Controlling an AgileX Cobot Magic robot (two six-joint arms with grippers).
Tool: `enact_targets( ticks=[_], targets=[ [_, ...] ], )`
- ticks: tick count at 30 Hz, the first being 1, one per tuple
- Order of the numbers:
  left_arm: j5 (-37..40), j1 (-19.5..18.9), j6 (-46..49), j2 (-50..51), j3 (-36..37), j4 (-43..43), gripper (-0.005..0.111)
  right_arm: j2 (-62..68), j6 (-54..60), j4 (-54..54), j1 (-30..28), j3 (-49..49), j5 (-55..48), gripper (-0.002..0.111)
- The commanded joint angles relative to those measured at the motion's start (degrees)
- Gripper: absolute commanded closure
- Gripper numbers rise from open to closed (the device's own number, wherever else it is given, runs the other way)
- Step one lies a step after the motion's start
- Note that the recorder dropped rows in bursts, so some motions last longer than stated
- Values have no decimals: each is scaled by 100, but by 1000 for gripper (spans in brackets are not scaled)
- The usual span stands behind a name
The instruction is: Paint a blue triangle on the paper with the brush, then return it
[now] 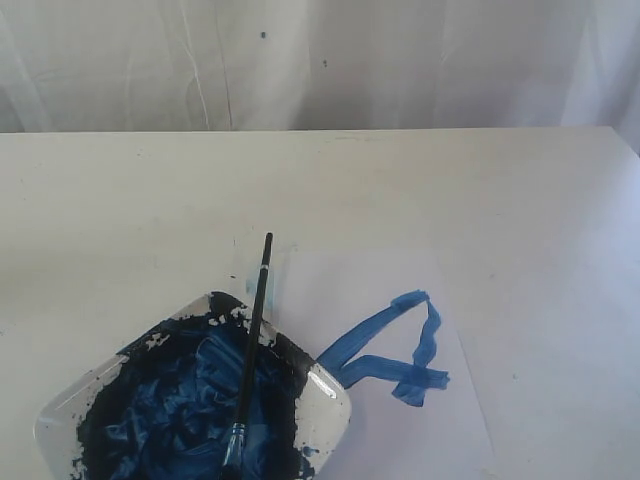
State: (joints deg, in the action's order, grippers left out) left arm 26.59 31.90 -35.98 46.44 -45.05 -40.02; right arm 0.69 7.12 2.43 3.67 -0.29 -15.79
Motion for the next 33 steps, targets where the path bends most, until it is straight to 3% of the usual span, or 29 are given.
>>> enact_targets(
  ticks=[1, 16, 33],
  targets=[
    [4, 18, -9, -49, 40, -33, 107, -69, -1, -243, -32, 29, -350, 108],
    [4, 18, -9, -49, 40, -33, 107, -69, -1, -243, -57, 29, -430, 108],
    [-8, 18, -9, -49, 40, -33, 107, -69, -617, -204, -483, 29, -436, 108]
  ],
)
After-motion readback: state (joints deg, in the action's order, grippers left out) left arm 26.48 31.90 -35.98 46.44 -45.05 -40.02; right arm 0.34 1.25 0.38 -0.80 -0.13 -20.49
